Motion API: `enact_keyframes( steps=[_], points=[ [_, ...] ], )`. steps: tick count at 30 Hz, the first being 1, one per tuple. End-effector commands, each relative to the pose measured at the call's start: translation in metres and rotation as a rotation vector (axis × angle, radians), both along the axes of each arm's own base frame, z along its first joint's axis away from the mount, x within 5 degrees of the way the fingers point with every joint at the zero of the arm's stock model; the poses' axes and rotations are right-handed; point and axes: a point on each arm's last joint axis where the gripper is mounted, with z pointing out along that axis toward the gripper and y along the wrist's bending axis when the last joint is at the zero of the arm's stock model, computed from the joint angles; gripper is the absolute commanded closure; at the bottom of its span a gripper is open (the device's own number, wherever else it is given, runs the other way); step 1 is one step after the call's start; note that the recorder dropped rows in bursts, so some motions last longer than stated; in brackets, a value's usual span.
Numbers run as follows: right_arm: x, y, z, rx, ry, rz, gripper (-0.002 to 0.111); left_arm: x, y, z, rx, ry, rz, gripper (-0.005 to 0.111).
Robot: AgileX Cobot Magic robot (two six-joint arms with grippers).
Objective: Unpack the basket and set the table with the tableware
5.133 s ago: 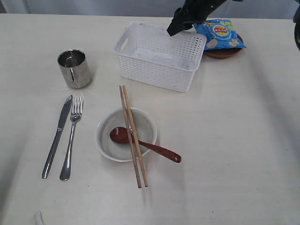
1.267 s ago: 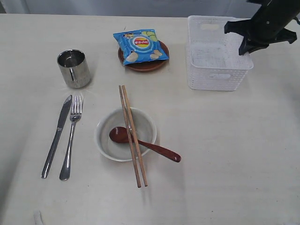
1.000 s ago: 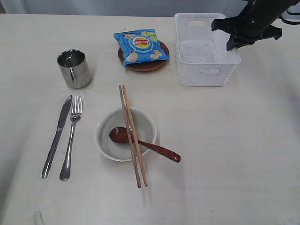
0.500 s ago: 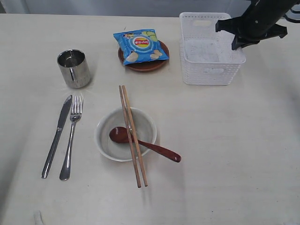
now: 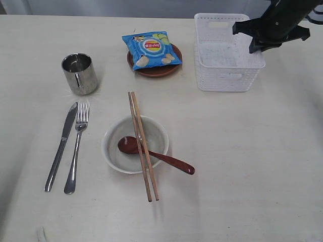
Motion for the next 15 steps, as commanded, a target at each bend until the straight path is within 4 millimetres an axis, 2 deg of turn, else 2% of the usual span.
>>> enact_keyframes(
  steps=[1, 3, 6, 11, 13, 15],
  points=[
    [0.003, -0.003, 0.005, 0.004, -0.031, 0.002, 0.063, 0.0, 0.0, 0.0, -0.006, -0.011, 0.001, 0.107],
    [0.002, -0.003, 0.012, 0.005, -0.047, 0.002, 0.055, 0.0, 0.0, 0.0, -0.006, -0.011, 0.001, 0.107],
    [-0.001, -0.003, 0.032, 0.006, -0.094, 0.003, 0.054, 0.0, 0.0, 0.0, -0.006, -0.011, 0.001, 0.107],
    [-0.015, -0.004, 0.09, 0.016, -0.226, 0.003, 0.054, 0.0, 0.0, 0.0, -0.006, -0.011, 0.001, 0.107],
    [-0.026, -0.004, 0.118, 0.042, -0.291, -0.004, 0.061, 0.0, 0.0, 0.0, -0.006, -0.011, 0.001, 0.107],
    [-0.037, -0.002, 0.144, 0.08, -0.346, -0.007, 0.074, 0.0, 0.0, 0.0, -0.006, -0.011, 0.001, 0.107]
  ],
)
